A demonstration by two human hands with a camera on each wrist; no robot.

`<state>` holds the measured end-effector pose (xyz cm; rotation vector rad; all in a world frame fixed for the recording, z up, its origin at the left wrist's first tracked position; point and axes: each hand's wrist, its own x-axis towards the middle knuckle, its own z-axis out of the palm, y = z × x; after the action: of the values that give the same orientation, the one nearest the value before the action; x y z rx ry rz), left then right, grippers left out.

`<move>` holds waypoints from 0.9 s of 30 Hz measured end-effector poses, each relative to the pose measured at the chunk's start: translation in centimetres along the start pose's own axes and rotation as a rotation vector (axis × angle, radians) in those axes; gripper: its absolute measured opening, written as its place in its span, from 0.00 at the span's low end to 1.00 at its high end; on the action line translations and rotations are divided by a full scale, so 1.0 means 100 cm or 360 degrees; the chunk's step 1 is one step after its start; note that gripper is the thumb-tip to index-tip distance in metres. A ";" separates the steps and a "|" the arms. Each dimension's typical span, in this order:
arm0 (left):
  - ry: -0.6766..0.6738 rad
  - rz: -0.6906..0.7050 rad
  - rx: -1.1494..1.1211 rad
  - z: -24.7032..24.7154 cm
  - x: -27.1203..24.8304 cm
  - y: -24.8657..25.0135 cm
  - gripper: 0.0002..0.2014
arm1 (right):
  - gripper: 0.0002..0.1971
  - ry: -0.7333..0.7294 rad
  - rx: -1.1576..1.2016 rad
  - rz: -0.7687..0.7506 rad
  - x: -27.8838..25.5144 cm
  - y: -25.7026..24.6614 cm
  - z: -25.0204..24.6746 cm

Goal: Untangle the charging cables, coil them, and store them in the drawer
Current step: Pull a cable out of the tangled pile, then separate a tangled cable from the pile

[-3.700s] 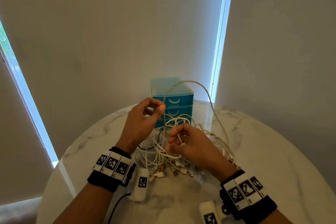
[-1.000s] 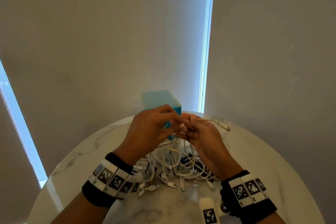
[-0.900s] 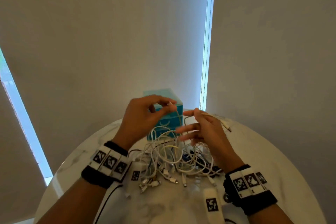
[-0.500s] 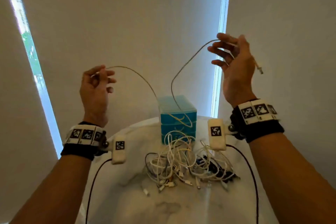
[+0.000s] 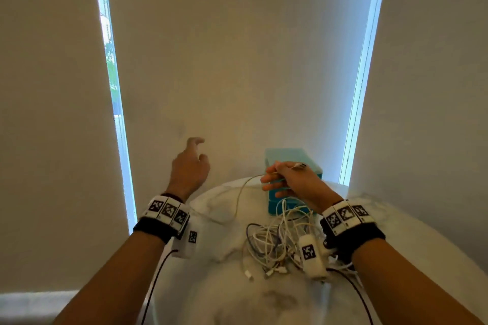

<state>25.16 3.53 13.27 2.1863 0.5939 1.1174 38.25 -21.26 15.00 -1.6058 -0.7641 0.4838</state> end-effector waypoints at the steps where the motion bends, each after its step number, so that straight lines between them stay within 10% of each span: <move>1: -0.0107 0.0118 -0.0107 0.008 -0.004 0.013 0.16 | 0.22 -0.0033 0.0054 0.0004 -0.001 0.001 0.004; 7: -0.1165 0.0307 0.0142 0.039 -0.016 0.031 0.30 | 0.27 -0.0025 0.0479 -0.0080 -0.003 -0.003 -0.010; 16: -0.0625 0.0227 0.0198 0.046 -0.002 -0.028 0.24 | 0.11 0.0967 0.0352 -0.0234 -0.002 0.032 -0.053; 21: -0.0481 0.0125 0.0759 0.062 0.002 -0.014 0.16 | 0.15 0.0347 0.0525 -0.0199 -0.011 0.046 -0.043; 24: -0.0499 0.0341 0.0163 0.091 -0.016 0.036 0.28 | 0.20 0.0206 0.0292 -0.0247 -0.012 0.045 -0.024; 27: -0.1006 0.0216 -0.0514 0.106 -0.045 0.096 0.33 | 0.20 0.0417 0.0046 -0.0328 -0.014 0.041 -0.022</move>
<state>32.62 -9.47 12.52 2.1438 -0.0132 0.4804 39.63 -24.00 11.28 -1.5078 -0.7094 0.1316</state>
